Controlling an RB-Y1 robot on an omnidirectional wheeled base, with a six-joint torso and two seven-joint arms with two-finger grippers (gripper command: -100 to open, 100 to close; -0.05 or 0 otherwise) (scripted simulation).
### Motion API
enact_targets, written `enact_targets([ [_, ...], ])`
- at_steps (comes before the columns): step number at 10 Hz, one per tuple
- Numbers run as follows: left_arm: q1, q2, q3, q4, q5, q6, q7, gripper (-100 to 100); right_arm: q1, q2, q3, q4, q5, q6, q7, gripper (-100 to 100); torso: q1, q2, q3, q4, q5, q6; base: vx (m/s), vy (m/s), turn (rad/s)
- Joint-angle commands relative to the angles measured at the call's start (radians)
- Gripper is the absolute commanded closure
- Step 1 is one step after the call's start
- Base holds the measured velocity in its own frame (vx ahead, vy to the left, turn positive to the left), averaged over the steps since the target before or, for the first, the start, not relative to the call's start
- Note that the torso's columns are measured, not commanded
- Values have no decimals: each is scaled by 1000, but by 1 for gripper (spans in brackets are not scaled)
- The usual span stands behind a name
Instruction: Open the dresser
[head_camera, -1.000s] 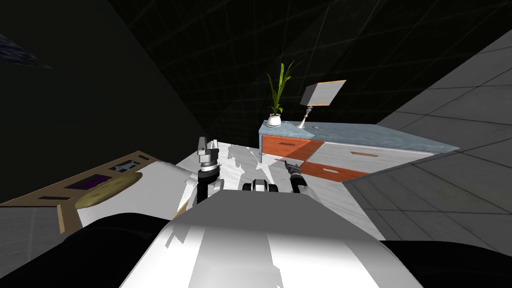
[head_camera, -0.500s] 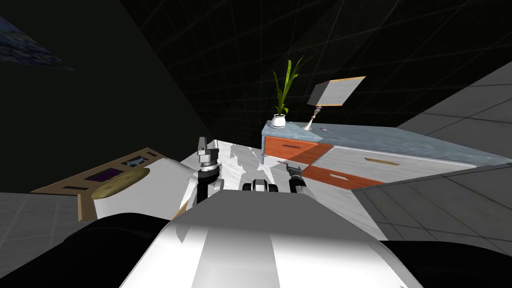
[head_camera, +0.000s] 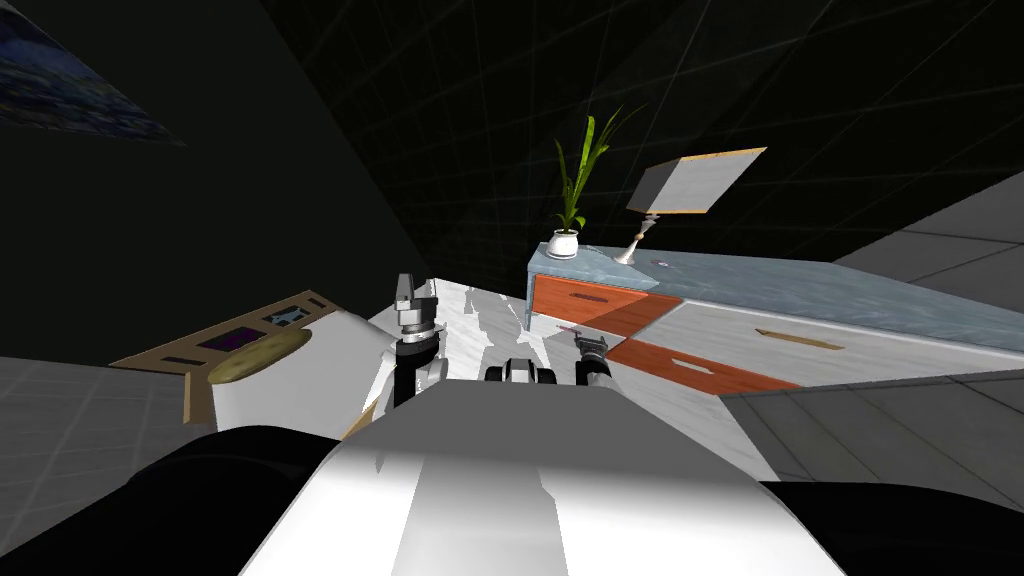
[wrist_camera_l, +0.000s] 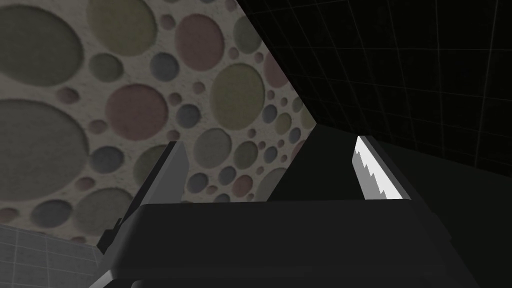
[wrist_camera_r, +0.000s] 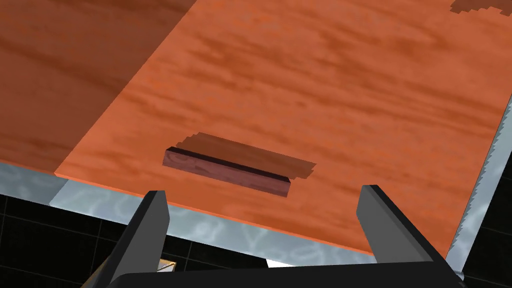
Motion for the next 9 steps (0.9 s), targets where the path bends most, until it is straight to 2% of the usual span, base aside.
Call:
enact_targets([
  [1,0,0,0,0,0,0,0,0,-8,-3,11,30,70,58,30,-100,0,0,0,0,0,-1,51,-15,73],
  [2,0,0,0,0,0,0,0,0,-14,-2,21,57,111,93,52,-100,0,1,1,0,0,0,61,-19,144],
  [3,0,0,0,0,0,0,0,0,-14,-2,21,57,130,101,52,-100,0,1,1,0,0,-1,49,-30,74],
  [4,0,0,0,0,0,0,0,0,-21,-1,30,84,172,140,73,-100,0,1,1,0,0,0,56,-32,181],
  [5,0,0,0,0,0,0,0,0,-21,-1,30,84,188,143,73,-100,0,1,1,0,0,-1,51,-28,63],
  [6,0,0,0,0,0,0,0,0,-28,-1,40,111,228,185,93,-100,0,1,1,0,0,0,61,-36,121],
  [7,0,0,0,0,0,0,0,0,-28,-1,40,111,243,185,93,-100,0,0,0,0,0,-1,48,-33,85],
  [8,0,0,0,0,0,0,0,0,-35,-1,49,137,280,225,112,-100,0,1,1,0,0,0,42,-36,133],
  [9,0,0,0,0,0,0,0,0,-35,-1,49,137,296,225,112,-100,0,1,1,0,0,-1,41,-41,77],
])
